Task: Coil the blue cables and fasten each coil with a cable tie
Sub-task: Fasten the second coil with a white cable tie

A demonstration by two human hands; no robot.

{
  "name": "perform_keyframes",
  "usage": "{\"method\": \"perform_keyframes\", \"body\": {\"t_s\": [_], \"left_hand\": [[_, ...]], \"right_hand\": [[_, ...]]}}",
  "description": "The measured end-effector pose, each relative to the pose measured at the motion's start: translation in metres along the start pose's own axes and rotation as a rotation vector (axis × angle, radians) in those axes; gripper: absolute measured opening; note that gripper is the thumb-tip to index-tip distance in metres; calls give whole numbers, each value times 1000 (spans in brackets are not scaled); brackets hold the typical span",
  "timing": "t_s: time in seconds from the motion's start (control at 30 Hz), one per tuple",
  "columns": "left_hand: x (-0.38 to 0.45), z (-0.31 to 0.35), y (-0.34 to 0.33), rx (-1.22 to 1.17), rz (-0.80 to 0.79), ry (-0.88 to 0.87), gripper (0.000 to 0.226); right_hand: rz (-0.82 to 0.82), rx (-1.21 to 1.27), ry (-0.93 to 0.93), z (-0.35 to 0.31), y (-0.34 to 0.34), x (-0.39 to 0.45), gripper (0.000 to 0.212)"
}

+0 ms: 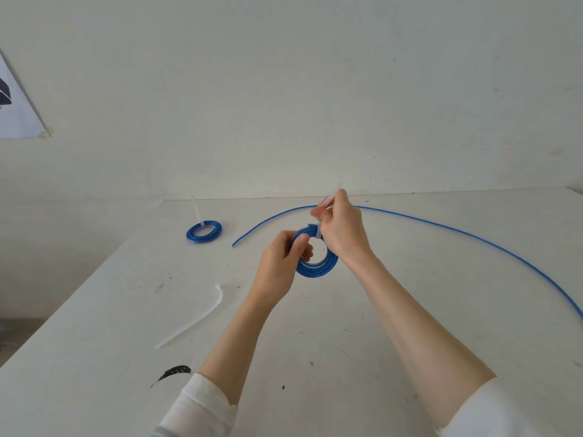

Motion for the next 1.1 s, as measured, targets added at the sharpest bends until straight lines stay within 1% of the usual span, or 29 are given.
{"method": "perform_keyframes", "body": {"t_s": [0.03,0.1,0.23,0.33,0.43,0.53,0.57,0.67,0.7,0.77,0.83,0.9,1.0,1.1], "left_hand": [[-1,-2,-1,-4,-47,29,20],[-4,-4,-2,-98,-109,69,23],[-7,-5,1,-286,-183,116,18],[-7,-8,3,-288,-195,141,15],[-7,-14,7,-266,-166,153,14],[-2,-16,19,-205,-97,169,14],[0,-16,26,-161,-77,179,15],[9,-16,53,-60,-38,228,15],[12,-15,63,-69,-21,243,15],[19,-15,83,-174,42,262,14],[29,-15,102,-296,151,262,12],[44,-19,126,-344,289,241,11],[64,-30,158,-323,473,218,21],[83,-43,185,-318,593,196,23]], "right_hand": [[26,8,-5,1,4,2,13],[44,34,-24,4,8,7,13],[15,67,-45,9,3,8,8],[3,94,-58,14,-3,8,8],[1,107,-54,15,-11,9,6],[-8,152,-30,13,-20,10,18],[-30,154,-14,11,-24,11,17],[-161,178,18,3,-43,15,4],[-194,182,18,1,-50,18,9],[-247,171,-19,2,-65,20,24],[-280,138,-67,7,-81,20,31],[-287,80,-89,16,-97,17,32],[-274,2,-84,34,-115,7,30],[-268,-73,-75,53,-125,-2,26]]}}
Point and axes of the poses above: each hand's wrist, its own x-axis towards the middle knuckle, its own y-axis out of the back of the hand, z = x × y, the point moved 6 cm from there along x, towards the middle knuckle, and after that the axes turned 10 degrees about -x, right-handed, at the moved point
